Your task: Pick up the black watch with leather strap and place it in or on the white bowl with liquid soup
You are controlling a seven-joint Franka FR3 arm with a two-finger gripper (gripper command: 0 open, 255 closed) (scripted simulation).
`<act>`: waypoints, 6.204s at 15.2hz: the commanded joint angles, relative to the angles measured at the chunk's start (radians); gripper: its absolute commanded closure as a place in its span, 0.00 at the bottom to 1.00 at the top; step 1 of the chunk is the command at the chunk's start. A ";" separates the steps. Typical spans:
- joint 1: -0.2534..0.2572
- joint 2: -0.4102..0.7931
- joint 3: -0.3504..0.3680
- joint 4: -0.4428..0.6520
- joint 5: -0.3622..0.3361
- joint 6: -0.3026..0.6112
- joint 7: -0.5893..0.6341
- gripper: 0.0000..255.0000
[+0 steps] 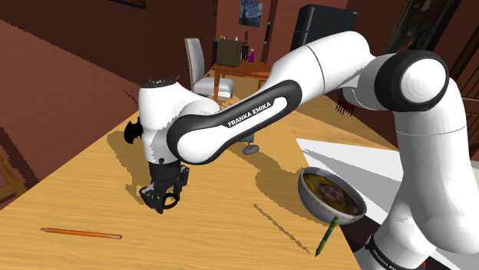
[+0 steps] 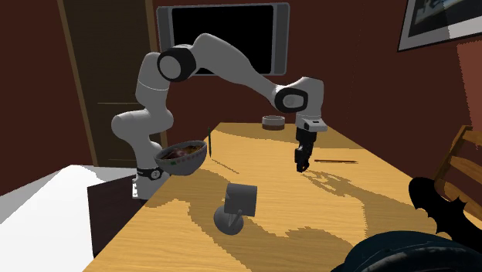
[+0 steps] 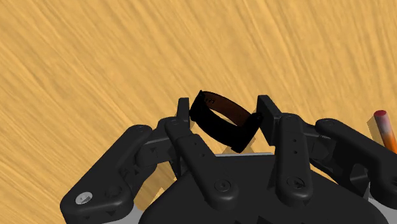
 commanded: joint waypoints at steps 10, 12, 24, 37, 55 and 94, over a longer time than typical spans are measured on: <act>-0.003 -0.018 0.006 0.015 0.011 -0.031 -0.006 1.00; -0.005 -0.029 0.010 0.026 0.018 -0.052 -0.010 1.00; -0.010 -0.082 0.029 0.115 0.051 -0.187 -0.031 1.00; 0.001 -0.104 0.039 0.261 0.068 -0.350 -0.045 1.00; -0.179 -0.811 -0.027 -0.499 0.422 -0.211 -0.355 1.00; -0.125 -1.655 -0.346 -1.249 0.429 -0.332 -0.683 1.00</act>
